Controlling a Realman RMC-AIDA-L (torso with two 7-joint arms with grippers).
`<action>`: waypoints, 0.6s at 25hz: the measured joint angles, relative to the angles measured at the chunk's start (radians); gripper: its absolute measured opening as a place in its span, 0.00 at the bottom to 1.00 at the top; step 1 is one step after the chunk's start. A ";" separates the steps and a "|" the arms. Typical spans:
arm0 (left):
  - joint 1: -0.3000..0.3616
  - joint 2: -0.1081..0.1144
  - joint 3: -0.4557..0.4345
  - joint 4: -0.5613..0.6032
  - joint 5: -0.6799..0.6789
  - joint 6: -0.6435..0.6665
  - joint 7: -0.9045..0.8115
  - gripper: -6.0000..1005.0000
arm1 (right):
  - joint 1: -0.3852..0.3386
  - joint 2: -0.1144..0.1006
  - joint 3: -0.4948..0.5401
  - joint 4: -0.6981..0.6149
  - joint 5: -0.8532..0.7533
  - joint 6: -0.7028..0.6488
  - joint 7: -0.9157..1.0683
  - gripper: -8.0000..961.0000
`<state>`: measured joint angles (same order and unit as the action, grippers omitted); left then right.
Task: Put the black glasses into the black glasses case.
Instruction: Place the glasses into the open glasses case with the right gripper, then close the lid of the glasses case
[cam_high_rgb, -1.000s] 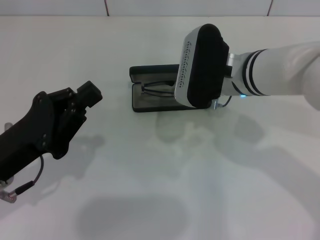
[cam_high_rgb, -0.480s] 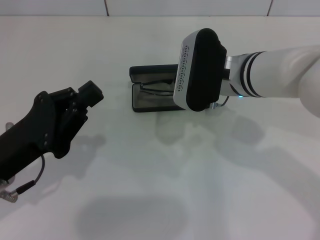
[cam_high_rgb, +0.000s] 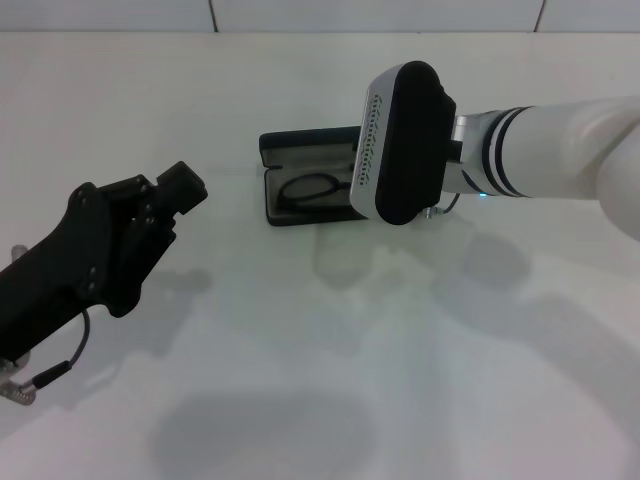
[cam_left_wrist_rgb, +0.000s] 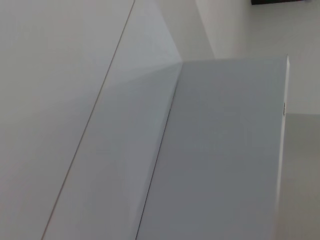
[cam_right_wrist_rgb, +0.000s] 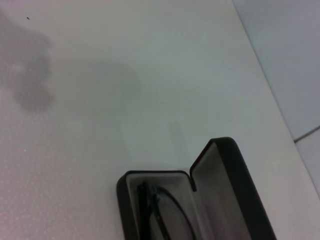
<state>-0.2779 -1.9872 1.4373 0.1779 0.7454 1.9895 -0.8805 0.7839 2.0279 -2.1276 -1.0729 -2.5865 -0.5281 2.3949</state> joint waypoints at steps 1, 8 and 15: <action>0.000 0.000 0.000 0.000 0.000 0.000 0.000 0.06 | 0.000 0.000 0.000 0.000 0.002 0.000 0.000 0.10; 0.003 -0.001 0.000 0.000 0.000 0.000 0.000 0.06 | -0.029 0.000 0.000 -0.038 0.011 -0.011 0.005 0.23; -0.032 0.004 -0.053 0.013 -0.001 0.002 -0.001 0.06 | -0.252 -0.001 0.007 -0.283 0.084 -0.027 0.002 0.24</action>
<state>-0.3101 -1.9837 1.3842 0.1913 0.7445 1.9911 -0.8818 0.5320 2.0266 -2.1204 -1.3561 -2.5023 -0.5553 2.3969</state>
